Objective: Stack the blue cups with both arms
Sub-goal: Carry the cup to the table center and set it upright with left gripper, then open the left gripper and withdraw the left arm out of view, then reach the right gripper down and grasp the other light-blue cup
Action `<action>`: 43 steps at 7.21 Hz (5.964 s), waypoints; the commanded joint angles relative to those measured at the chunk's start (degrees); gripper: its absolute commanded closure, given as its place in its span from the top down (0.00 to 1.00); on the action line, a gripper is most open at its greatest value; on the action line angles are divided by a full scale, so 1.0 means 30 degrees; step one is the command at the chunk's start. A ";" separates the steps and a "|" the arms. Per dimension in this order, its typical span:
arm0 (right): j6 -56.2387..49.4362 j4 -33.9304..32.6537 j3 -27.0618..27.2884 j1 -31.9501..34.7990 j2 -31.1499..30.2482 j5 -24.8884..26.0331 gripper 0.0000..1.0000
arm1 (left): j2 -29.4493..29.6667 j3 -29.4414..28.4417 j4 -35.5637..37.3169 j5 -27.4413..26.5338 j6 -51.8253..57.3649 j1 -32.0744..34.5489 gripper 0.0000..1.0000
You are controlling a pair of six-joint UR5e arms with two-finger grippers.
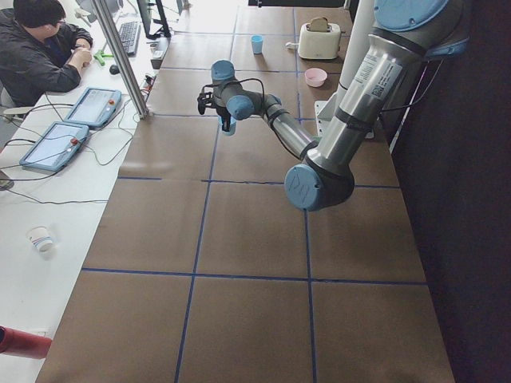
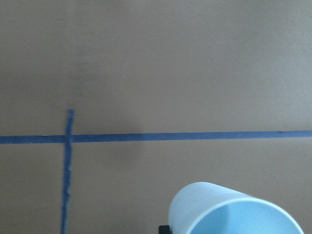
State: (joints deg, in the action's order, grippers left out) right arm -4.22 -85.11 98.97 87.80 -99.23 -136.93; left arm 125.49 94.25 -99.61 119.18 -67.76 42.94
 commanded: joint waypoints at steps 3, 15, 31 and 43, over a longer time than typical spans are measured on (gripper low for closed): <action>0.0030 0.0011 -0.0001 0.0000 0.0000 0.0000 1.00 | 0.4196 -0.4317 -0.0193 -0.3364 -0.2347 -0.3086 0.00; 0.0087 0.0011 0.1634 -0.0204 0.0379 -0.1582 1.00 | -0.3935 0.3092 0.3204 0.3059 1.0986 0.4301 1.00; 1.1644 0.4192 0.1903 -0.8438 0.1065 0.3838 1.00 | -1.5962 0.2186 0.2238 0.7324 2.3995 1.5717 1.00; 1.1632 0.6749 -0.0704 -0.9024 0.0703 0.3808 0.21 | -1.5961 0.2186 0.2238 0.7324 2.4051 1.5717 1.00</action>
State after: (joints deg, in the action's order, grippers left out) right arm 30.71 -64.92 96.90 60.81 -97.20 -125.50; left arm 77.61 100.81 -92.90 141.15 4.33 90.09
